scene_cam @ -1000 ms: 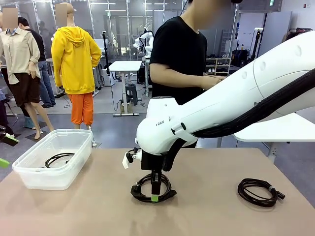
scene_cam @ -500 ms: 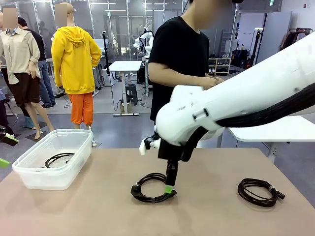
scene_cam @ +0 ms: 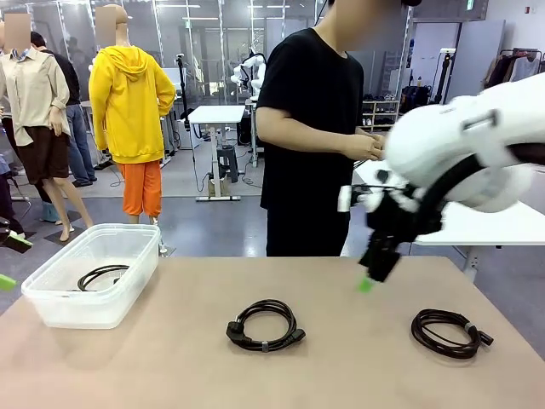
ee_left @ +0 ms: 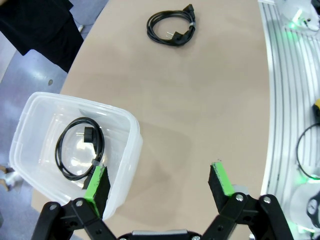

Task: Organize and store the cables.
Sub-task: Place the Power Cable into the Organizing box.

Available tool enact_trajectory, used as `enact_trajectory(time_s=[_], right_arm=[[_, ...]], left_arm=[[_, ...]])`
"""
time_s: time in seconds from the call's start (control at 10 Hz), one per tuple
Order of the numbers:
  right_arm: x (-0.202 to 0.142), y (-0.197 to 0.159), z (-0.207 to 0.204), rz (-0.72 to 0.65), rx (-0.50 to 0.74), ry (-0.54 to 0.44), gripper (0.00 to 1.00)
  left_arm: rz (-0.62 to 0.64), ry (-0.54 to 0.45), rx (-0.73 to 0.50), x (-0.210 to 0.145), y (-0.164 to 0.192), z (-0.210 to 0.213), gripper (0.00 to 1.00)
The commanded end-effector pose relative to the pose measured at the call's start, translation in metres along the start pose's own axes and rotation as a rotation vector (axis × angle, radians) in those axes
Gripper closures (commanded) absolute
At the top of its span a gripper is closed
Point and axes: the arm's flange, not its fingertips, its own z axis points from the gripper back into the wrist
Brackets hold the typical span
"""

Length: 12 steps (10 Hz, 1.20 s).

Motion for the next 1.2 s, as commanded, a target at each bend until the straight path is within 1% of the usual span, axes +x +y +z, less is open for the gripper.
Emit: enact_trajectory(time_s=[0.0,0.2,0.3,0.5,0.6,0.8,0.9,1.1], right_arm=[[-0.063,-0.017,0.023,-0.007,0.042,-0.135,0.00],[-0.139,-0.025,0.047,-0.072,-0.047,-0.259,0.00],[-0.170,-0.025,0.054,-0.094,-0.095,-0.293,0.00],[-0.220,-0.019,0.063,-0.131,-0.182,-0.356,0.00],[-0.241,-0.014,0.069,-0.151,-0.196,-0.414,0.00],[-0.265,-0.010,0.073,-0.159,-0.222,-0.484,0.00],[-0.252,-0.017,0.076,-0.184,-0.191,-0.387,0.00],[-0.252,-0.017,0.076,-0.184,-0.191,-0.387,0.00]], left_arm=[[0.001,0.015,-0.002,0.001,0.002,0.001,0.00],[0.001,0.015,-0.002,0.001,0.002,0.001,0.00],[0.001,0.015,-0.002,0.001,0.002,0.001,0.00],[0.001,0.015,-0.002,0.001,0.002,0.001,0.00],[0.001,0.015,-0.002,0.001,0.002,0.001,0.00],[0.001,0.015,-0.002,0.001,0.002,0.001,0.00],[0.001,0.015,-0.002,0.001,0.002,0.001,0.00],[0.001,0.015,-0.002,0.001,0.002,0.001,0.00]])
